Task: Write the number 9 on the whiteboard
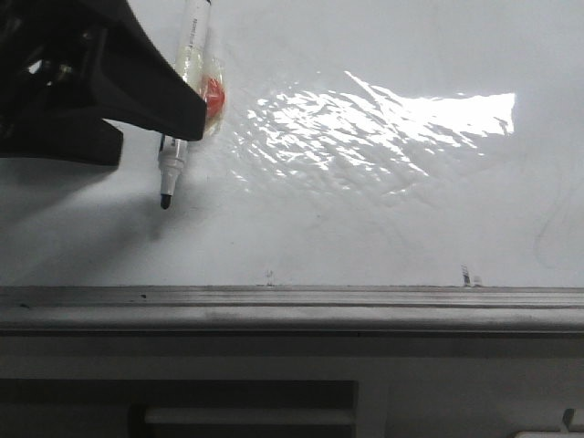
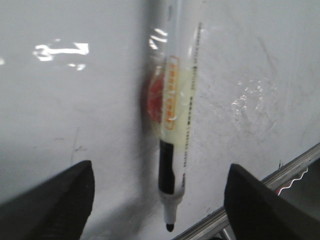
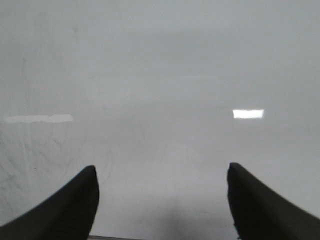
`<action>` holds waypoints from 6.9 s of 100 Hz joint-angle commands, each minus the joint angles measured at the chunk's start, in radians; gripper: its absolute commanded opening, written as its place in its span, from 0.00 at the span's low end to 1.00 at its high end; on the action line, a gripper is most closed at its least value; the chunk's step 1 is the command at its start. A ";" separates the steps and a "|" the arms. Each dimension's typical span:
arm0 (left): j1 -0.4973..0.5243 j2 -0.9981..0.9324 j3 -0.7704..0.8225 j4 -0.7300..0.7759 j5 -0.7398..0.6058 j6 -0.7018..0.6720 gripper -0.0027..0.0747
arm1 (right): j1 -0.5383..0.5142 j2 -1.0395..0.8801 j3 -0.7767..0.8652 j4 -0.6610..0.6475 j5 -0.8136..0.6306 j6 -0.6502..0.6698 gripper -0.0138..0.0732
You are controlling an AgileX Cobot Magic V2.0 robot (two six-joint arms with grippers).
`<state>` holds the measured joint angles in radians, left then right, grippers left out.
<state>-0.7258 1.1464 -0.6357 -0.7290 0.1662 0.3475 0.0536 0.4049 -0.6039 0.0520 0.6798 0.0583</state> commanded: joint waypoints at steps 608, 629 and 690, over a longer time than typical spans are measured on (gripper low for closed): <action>-0.001 -0.733 0.098 0.177 0.217 0.231 0.01 | 0.466 0.624 -0.102 0.288 -0.576 -0.762 0.11; -0.001 -0.733 0.098 0.177 0.217 0.231 0.01 | 0.510 0.624 -0.026 0.331 -0.442 -0.762 0.11; -0.001 -0.731 0.098 0.177 0.217 0.231 0.01 | 0.651 0.463 -0.201 0.355 -0.263 -0.762 0.11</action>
<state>-0.7286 0.4044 -0.5110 -0.5262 0.4463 0.5848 0.6666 0.9296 -0.6945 0.4115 0.3861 -0.6878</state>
